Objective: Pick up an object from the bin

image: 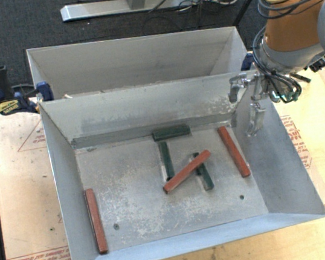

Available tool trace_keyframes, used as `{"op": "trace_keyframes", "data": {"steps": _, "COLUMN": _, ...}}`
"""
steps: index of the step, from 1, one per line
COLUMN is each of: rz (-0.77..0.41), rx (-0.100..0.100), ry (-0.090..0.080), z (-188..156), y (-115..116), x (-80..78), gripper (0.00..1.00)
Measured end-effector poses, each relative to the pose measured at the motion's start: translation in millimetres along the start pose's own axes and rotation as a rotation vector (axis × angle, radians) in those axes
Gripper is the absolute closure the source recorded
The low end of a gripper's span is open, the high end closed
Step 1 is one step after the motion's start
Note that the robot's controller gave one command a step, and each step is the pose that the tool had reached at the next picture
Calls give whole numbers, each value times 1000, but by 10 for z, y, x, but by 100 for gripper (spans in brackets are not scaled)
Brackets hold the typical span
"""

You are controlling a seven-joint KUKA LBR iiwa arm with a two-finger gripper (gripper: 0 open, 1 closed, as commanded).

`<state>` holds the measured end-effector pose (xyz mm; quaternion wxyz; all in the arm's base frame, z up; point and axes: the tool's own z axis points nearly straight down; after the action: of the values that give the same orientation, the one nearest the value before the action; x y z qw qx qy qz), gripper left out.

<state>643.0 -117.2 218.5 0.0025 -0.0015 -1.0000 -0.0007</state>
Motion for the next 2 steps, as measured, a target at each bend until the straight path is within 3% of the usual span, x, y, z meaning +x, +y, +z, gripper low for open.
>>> {"op": "trace_keyframes", "data": {"steps": 1, "rz": -2, "rx": 1, "ry": -8, "z": -52, "y": 4, "x": -15, "gripper": 0}}
{"op": "trace_keyframes", "data": {"steps": 2, "rz": -62, "rx": 2, "ry": -12, "z": 464, "y": 280, "x": 210, "gripper": 0}}
